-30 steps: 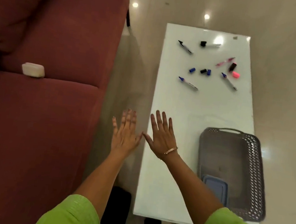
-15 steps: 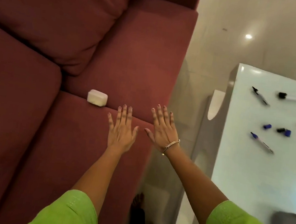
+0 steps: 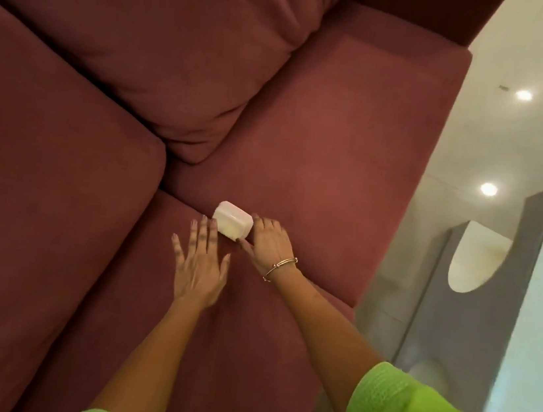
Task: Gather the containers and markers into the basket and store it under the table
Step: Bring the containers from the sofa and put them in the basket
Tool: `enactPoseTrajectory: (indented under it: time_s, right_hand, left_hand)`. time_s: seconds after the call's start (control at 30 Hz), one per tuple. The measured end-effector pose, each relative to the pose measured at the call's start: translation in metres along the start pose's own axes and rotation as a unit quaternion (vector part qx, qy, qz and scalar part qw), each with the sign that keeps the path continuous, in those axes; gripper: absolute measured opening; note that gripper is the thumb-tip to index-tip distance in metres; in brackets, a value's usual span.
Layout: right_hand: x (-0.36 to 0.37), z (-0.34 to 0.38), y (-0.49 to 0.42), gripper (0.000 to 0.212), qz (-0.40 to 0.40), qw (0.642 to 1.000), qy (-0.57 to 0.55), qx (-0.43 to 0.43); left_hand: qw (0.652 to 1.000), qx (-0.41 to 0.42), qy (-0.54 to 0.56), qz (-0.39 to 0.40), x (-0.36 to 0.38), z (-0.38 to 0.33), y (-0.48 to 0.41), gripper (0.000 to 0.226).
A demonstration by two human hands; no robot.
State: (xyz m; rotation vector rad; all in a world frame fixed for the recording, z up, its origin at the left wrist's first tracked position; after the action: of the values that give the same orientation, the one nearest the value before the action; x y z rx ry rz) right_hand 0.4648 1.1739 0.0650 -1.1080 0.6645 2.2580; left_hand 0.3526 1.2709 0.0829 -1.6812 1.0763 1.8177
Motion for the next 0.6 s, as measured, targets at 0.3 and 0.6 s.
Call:
enactPoseTrajectory:
  time_s: [0.3,0.6]
  right_hand:
    - [0.040,0.004,-0.054,0.069,-0.032,0.991,-0.052,0.118]
    - [0.003,-0.010,0.006,0.051,-0.100,0.954,-0.235,0.155]
  left_hand:
    - [1.000,-0.020,-0.010,0.005,0.028,0.028,-0.030,0.071]
    - [0.999,0.033,-0.018,0.002,-0.008,-0.011,-0.020,0.071]
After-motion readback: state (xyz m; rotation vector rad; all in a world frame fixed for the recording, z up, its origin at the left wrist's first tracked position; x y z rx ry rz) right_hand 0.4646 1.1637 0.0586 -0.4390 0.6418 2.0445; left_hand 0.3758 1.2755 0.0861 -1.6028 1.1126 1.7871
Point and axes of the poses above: each hand's wrist, its own y-axis away from the middle knuckle, its own x-axis out of the palm, z = x × y, the point moved 1 cm from there along -y, towards the middle knuckle, and after that the axes turned 9 degrees about -x, right-handed, at the moved point
